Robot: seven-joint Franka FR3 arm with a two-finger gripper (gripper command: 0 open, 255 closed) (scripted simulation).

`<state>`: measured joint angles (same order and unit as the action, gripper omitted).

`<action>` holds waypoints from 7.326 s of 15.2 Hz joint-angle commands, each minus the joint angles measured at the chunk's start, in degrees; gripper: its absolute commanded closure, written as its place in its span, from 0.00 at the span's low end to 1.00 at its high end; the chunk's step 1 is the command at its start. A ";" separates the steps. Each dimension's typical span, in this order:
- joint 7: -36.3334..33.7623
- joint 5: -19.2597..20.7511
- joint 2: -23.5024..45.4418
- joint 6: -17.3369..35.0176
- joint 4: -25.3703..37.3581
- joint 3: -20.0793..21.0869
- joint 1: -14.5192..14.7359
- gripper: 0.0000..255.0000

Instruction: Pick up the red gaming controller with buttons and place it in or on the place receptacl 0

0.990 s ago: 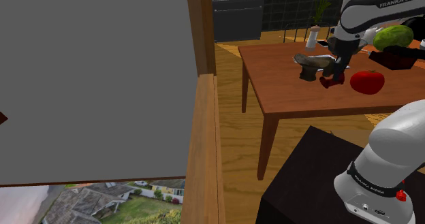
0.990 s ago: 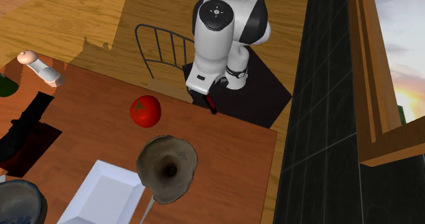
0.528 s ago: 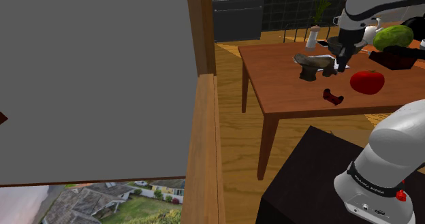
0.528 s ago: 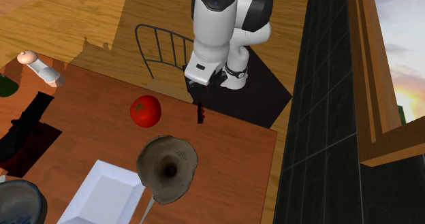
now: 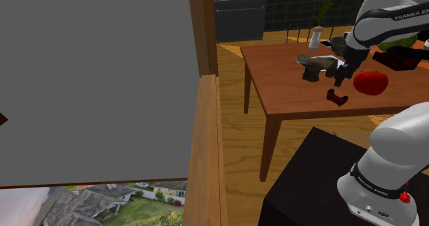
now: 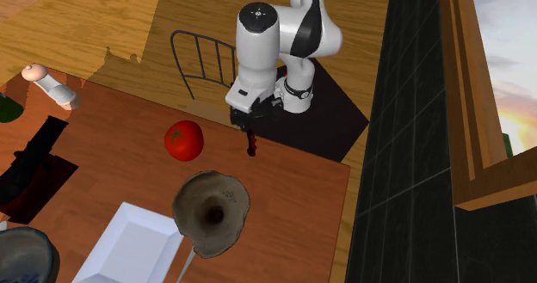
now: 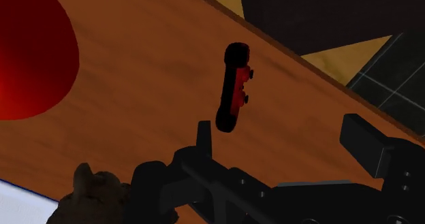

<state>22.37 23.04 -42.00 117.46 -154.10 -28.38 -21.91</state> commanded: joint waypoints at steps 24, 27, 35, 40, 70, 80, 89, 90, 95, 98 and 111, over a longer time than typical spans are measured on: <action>-2.62 3.96 10.19 29.13 -11.23 -10.22 -1.66 1.00; -2.62 3.96 10.19 29.13 -11.23 -10.22 -1.66 1.00; -2.80 3.20 5.85 23.21 -9.62 -8.16 -2.21 1.00; -2.84 2.14 2.31 17.72 -7.63 -6.26 -2.39 1.00; -2.39 -4.79 -5.55 -8.31 10.68 2.33 -0.38 1.00; 2.93 -10.51 17.04 -1.65 27.49 -6.39 7.75 1.00; 15.62 -28.58 43.76 -2.24 50.11 -16.06 12.30 1.00; 15.71 -28.67 43.83 -1.49 49.41 -15.79 12.04 1.00; 16.37 -29.39 44.49 2.21 46.14 -15.67 11.85 1.00; 16.90 -30.02 45.08 4.40 44.35 -15.66 11.77 1.00; 17.85 -31.22 46.19 7.49 41.98 -15.60 11.60 0.00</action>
<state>40.21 -8.18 4.20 124.95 -112.12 -43.98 -10.31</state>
